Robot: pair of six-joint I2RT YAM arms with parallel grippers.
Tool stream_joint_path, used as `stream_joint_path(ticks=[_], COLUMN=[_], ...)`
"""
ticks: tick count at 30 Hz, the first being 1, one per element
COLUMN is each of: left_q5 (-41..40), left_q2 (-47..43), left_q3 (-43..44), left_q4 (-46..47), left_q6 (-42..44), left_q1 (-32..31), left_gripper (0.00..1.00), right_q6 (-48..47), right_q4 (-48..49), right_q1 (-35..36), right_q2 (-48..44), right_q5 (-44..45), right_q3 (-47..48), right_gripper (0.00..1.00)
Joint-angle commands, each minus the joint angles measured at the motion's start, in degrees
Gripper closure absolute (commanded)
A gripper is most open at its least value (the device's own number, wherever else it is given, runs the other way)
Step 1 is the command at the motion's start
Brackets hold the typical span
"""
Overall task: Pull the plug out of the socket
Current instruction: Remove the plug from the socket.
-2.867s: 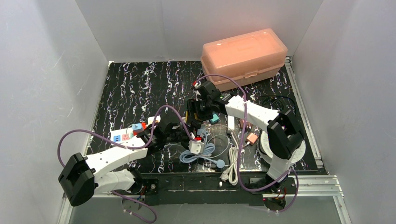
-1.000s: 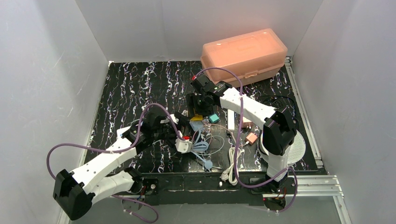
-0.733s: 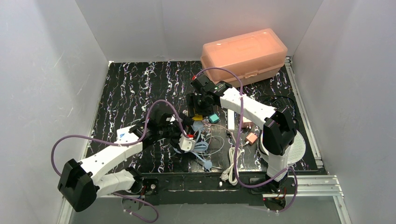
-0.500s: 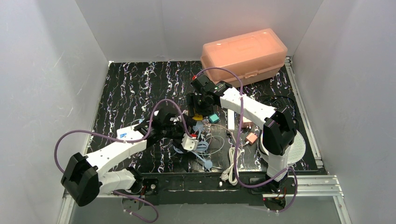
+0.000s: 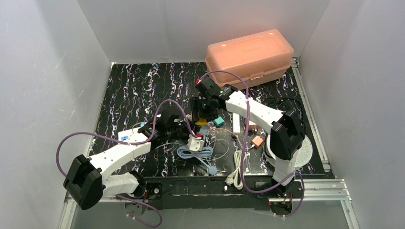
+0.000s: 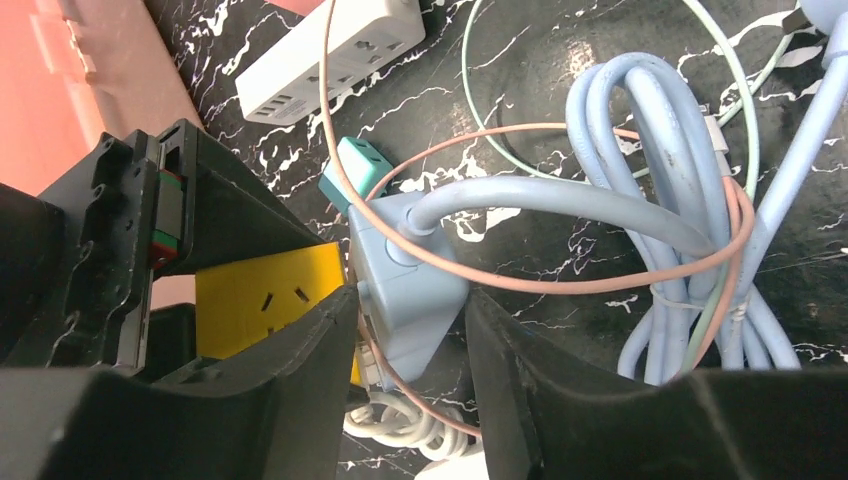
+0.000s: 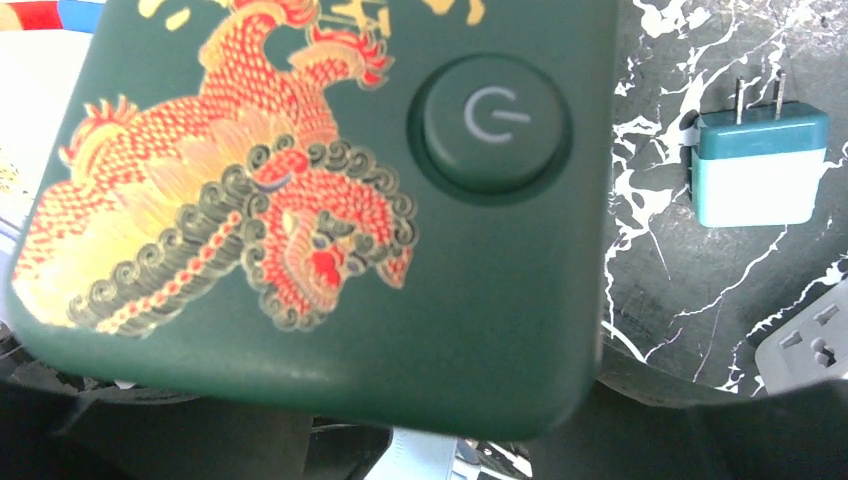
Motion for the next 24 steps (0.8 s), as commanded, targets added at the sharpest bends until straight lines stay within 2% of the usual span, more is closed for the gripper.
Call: stream_joint_path(ticks=[1, 3, 6, 8, 11, 17, 19, 24], left_q5=[2.76, 2.84, 3.1, 2.89, 2.62, 1.61, 1.38, 1.12], left_q2=[0.17, 1.07, 1.8, 1.93, 1.86, 3.4, 4.18, 4.22], left_q3=[2.73, 3.1, 2.89, 2.91, 3.3, 3.81, 4.98, 6.24], left_q4=[1.35, 1.37, 2.07, 1.73, 0.68, 3.64, 3.48, 0.94], left_q6=[-2.19, -2.05, -1.34, -1.25, -1.1, -2.38, -3.17, -3.71], left_q1=[0.38, 0.38, 0.43, 0.38, 0.35, 0.31, 0.06, -0.02], left_gripper=[0.57, 0.54, 0.42, 0.42, 0.47, 0.47, 0.53, 0.82], right_q6=[0.36, 0.25, 0.1, -0.15, -0.27, -0.72, -1.21, -1.71], right_q4=[5.78, 6.45, 7.29, 7.13, 7.35, 8.27, 7.28, 6.59], right_q1=[1.64, 1.73, 1.78, 1.81, 1.87, 2.36, 2.68, 2.63], right_q2=[-6.16, -6.75, -7.42, -7.24, -7.16, -7.29, -6.66, -6.56], right_q5=[-8.15, -8.53, -8.58, -8.67, -9.16, -10.02, -10.0, -9.23], right_q3=[0.92, 0.09, -0.73, -0.51, -0.73, -1.21, -0.31, -0.27], right_gripper=[0.99, 0.99, 0.99, 0.99, 0.99, 0.99, 0.99, 0.99])
